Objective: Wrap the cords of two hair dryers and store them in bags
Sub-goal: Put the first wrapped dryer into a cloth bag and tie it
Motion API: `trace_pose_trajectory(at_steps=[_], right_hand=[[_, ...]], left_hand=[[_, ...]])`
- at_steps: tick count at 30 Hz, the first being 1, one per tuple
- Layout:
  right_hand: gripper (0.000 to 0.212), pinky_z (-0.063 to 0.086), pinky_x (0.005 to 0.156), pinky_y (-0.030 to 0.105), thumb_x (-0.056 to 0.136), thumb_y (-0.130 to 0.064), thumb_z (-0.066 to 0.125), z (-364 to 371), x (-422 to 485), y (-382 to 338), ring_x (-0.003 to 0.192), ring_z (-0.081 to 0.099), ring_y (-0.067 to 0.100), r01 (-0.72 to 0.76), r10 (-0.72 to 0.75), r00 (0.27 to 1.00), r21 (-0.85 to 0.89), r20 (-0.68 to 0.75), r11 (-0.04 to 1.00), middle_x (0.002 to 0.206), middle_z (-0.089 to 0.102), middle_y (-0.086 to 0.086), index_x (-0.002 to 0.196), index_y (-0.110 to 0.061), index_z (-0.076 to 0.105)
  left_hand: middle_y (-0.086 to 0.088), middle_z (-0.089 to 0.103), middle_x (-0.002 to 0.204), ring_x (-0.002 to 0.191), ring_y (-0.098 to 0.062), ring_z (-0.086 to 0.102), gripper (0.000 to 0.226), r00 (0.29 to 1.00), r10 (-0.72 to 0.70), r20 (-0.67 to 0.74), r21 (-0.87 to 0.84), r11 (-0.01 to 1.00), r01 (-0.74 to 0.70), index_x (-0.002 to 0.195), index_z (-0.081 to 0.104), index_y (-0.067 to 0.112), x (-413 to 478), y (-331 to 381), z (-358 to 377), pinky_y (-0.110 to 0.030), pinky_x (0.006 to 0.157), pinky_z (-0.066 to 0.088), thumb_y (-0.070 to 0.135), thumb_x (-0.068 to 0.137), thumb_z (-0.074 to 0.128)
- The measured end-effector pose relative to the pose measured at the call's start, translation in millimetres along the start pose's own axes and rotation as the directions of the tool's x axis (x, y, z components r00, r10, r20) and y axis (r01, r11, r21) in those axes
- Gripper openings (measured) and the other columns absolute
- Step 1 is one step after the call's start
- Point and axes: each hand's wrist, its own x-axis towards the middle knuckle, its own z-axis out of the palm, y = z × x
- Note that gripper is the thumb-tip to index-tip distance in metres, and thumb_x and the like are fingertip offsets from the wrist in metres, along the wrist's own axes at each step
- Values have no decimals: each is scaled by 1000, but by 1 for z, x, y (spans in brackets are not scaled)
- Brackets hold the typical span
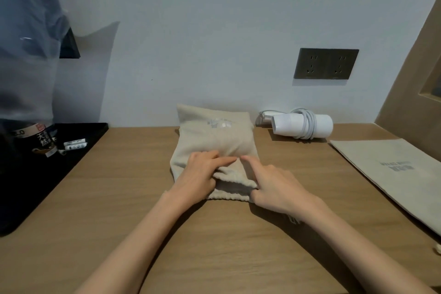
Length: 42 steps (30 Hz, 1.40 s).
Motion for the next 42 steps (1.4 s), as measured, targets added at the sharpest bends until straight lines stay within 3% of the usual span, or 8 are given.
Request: trace_pose_trajectory(at_steps=[5, 10, 16, 21, 25, 31, 38, 42], right_hand=[[60, 44, 77, 32, 86, -35, 55, -4, 9, 0, 107, 55, 22, -4, -2, 992, 48, 126, 999, 125, 58, 5, 142, -28, 36], [70, 43, 95, 34, 78, -74, 52, -9, -4, 15, 117, 38, 13, 30, -39, 966, 39, 256, 999, 127, 42, -6, 135, -34, 45], [33, 46, 89, 30, 93, -39, 50, -6, -7, 13, 109, 41, 9, 235, -233, 972, -206, 32, 950, 122, 49, -8, 121, -25, 62], [3, 46, 70, 28, 88, -23, 56, -17, -3, 7, 83, 50, 13, 230, -253, 965, -249, -66, 941, 90, 56, -7, 87, -20, 55], [17, 35, 50, 33, 88, -20, 54, -44, 3, 0, 61, 48, 20, 76, -64, 933, 21, -355, 997, 65, 52, -2, 75, -19, 43], [18, 46, 53, 41, 91, -7, 43, -102, 40, -22, 50, 47, 8, 122, 212, 779, 474, -590, 872, 60, 45, 5, 73, -9, 40], [15, 41, 63, 48, 93, -3, 34, -136, 67, -29, 65, 40, 18, 207, 342, 577, 537, -742, 818, 69, 45, 7, 81, -4, 44], [17, 45, 70, 47, 93, 0, 32, -136, 82, -19, 70, 43, 18, 169, 390, 623, 603, -678, 780, 73, 47, 3, 86, -6, 46]], left_hand=[[16, 46, 100, 105, -8, 45, 48, 976, -90, 199, -123, 986, 116, 133, 52, 36, -3, -9, 1, -25, 93, 26, 28, 86, 54], [23, 38, 122, 116, 9, 35, 77, 937, -139, 319, -233, 947, 220, 135, 44, 44, -39, -26, -21, -13, 99, 33, 72, 67, 64], [13, 58, 118, 103, -8, 57, 43, 984, -39, 172, 50, 998, 31, 134, 49, 34, -49, -29, -38, -23, 84, 46, 39, 91, 55], [9, 63, 95, 85, -14, 59, 14, 991, -96, 97, 221, 973, 72, 102, 54, 26, -48, -26, -49, -26, 63, 38, 19, 91, 52], [1, 66, 92, 81, -24, 62, 11, 965, -208, -158, 22, 976, 214, 101, 50, 25, -37, -21, -76, -38, 65, 49, 19, 92, 54], [-13, 62, 88, 81, -38, 58, 14, 856, -154, -493, 62, 975, 212, 104, 48, 13, 17, -2, -120, -38, 61, 38, 7, 91, 48], [-6, 52, 86, 82, -32, 53, 21, 725, -397, -563, -475, 873, 109, 95, 40, 20, 78, 11, -139, -44, 71, 48, 0, 88, 39], [-6, 47, 97, 92, -29, 49, 22, 738, -432, -519, -547, 831, 102, 94, 38, 18, 94, 2, -136, -53, 83, 48, -2, 86, 37]])
